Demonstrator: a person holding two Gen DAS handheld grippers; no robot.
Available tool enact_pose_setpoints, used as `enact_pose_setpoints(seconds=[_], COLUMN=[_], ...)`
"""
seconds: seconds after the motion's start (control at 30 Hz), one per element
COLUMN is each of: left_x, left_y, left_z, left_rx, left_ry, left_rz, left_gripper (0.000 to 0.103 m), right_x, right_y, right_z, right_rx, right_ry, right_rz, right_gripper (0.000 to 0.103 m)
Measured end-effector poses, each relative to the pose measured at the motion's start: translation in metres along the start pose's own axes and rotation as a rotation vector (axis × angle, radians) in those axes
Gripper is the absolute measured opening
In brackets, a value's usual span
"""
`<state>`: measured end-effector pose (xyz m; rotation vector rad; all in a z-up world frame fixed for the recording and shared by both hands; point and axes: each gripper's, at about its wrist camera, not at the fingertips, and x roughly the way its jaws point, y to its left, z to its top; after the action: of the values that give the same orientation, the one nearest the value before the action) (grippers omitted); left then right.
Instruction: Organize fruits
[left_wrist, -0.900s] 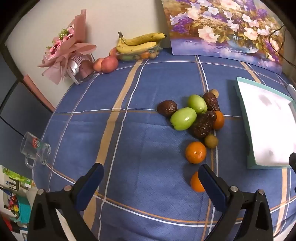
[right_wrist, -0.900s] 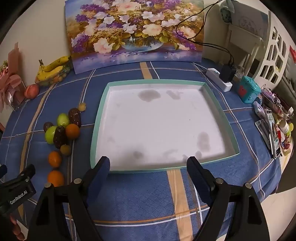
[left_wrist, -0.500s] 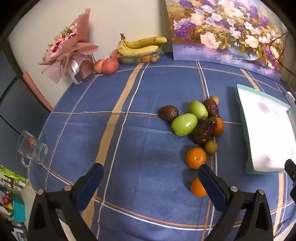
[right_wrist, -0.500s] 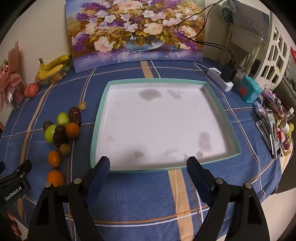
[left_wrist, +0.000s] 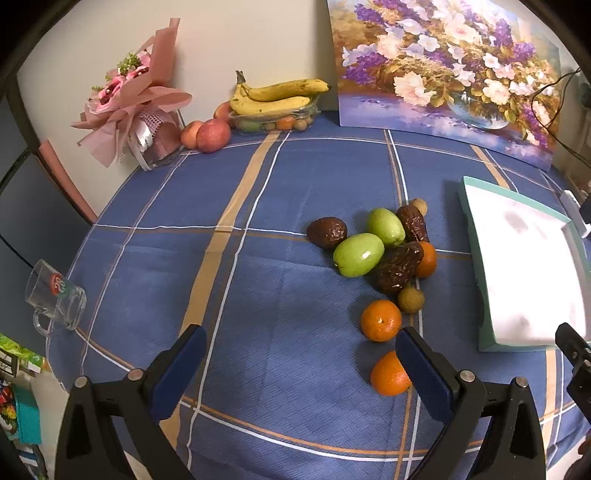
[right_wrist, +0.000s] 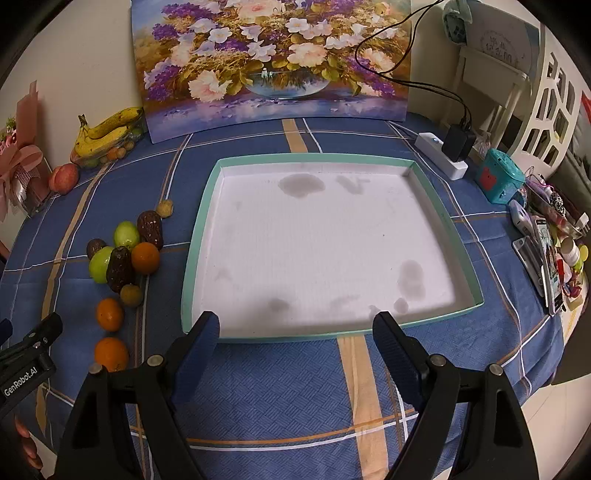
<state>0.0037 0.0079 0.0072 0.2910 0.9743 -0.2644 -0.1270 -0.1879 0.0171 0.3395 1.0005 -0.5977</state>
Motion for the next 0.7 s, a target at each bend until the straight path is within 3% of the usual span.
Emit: enact_pose_setpoints(seconds=[0.7], left_x=[-0.0022], left_y=[0.0015], left_z=[0.0008], left_rx=[-0.006], left_ry=[-0.008], left_rz=[-0.027], left_gripper=[0.103], right_x=[-0.0001], right_y=[0.0014], right_z=[-0.0005], right_rx=[0.003], right_ry=[0.001], right_rz=[0.005], right_gripper=[0.086])
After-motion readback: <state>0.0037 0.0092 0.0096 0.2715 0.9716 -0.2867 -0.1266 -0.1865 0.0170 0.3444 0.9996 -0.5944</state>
